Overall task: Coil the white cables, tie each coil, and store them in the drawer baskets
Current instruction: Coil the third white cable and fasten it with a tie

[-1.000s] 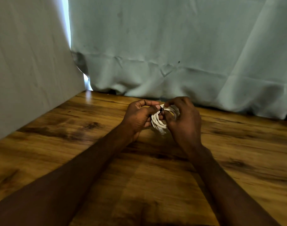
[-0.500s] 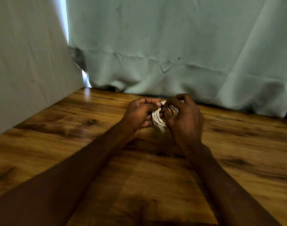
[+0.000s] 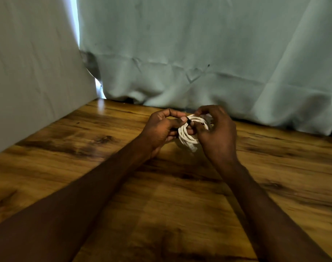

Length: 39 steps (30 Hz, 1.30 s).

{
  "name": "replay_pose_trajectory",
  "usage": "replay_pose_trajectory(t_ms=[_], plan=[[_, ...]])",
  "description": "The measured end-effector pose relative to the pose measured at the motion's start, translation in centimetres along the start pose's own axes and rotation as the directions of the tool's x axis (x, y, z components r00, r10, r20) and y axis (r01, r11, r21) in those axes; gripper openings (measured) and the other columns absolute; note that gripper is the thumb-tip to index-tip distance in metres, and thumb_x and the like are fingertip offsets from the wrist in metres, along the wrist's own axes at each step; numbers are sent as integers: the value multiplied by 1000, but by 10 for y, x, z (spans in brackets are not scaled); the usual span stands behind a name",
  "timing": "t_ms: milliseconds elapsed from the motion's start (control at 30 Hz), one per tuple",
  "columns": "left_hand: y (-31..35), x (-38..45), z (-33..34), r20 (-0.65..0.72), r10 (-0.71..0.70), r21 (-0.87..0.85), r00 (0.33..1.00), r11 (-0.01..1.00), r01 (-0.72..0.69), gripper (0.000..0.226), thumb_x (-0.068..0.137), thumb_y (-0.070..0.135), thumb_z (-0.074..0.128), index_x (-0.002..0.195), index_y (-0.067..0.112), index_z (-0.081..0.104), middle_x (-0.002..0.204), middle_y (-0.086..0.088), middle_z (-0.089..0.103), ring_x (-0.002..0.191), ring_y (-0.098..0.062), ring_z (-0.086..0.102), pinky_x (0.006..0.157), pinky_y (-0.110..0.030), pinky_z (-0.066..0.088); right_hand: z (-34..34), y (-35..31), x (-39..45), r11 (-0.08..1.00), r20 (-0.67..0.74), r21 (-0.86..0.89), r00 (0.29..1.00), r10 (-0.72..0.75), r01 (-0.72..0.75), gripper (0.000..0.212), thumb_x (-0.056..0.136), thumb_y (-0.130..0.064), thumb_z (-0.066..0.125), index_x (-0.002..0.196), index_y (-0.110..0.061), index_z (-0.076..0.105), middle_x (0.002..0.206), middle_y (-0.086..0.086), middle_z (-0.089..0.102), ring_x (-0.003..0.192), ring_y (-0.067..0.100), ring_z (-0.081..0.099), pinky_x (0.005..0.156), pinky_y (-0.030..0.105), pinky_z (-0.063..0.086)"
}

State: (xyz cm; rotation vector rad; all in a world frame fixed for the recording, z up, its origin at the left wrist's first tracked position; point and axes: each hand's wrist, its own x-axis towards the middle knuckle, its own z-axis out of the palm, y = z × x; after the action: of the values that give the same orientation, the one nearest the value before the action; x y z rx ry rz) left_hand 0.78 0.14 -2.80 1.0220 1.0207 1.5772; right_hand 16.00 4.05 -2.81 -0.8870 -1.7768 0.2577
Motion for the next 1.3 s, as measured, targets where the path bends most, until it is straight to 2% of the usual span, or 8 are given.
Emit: replay_pose_trajectory(t_ms=[133,467,633,867,1000,1100,1167,1300], plan=[[4,-1,-3,59,54,29,997,998,-56,14,96,-2,62,109,0,61,89,-21,75,70,-28,77,73,-37,63,-4,-7,4,870,132,407,960,245,-278,33,79,9,76,107,-9,76,94,-2,77,75,-3,69,67,12,51],[7,-5,-5,138,94,16,986,995,-98,11,95,-5,61,104,1,63,90,-19,76,75,-27,78,76,-36,63,-7,-13,3,451,361,687,806,469,-570,28,79,13,72,100,-5,76,88,13,78,74,21,73,64,28,59],[5,-3,-6,103,88,10,991,996,-89,14,94,-6,62,107,-1,62,90,-25,75,73,-28,78,74,-36,64,-2,-12,2,393,398,693,775,491,-604,26,84,9,70,105,-6,75,93,14,79,80,24,75,69,32,62],[3,-5,-4,129,119,33,985,992,-124,11,96,-7,59,103,0,61,92,-23,75,72,-29,77,72,-38,64,-6,-16,4,397,401,664,749,527,-634,23,84,8,72,99,-9,74,82,8,77,68,19,72,60,27,60],[3,-3,-1,80,65,32,995,997,-68,10,96,-2,61,103,4,63,85,-17,76,68,-25,77,69,-36,62,-4,-21,2,628,232,580,844,485,-520,30,80,4,77,106,-11,74,92,7,77,74,15,72,61,25,57],[4,0,-2,12,16,-37,1000,999,-15,11,96,-1,62,102,7,66,85,-14,77,67,-23,76,71,-37,63,-1,-13,-1,972,-48,184,986,157,-146,41,70,-9,79,104,-30,68,106,-5,66,95,15,66,82,33,54],[3,2,-5,-8,-1,-22,1000,1000,0,12,96,1,63,103,10,67,87,-15,78,70,-24,77,76,-41,62,-2,-8,-3,995,-55,-87,997,-53,48,33,71,-21,76,101,-32,72,114,-5,58,105,21,59,87,41,51],[3,3,-7,-28,-17,37,999,999,18,11,96,4,65,101,13,69,90,-14,76,75,-25,73,90,-46,55,0,-7,-9,953,10,-280,993,-117,115,20,78,-29,79,98,-31,78,123,-5,58,107,25,58,81,43,52]])
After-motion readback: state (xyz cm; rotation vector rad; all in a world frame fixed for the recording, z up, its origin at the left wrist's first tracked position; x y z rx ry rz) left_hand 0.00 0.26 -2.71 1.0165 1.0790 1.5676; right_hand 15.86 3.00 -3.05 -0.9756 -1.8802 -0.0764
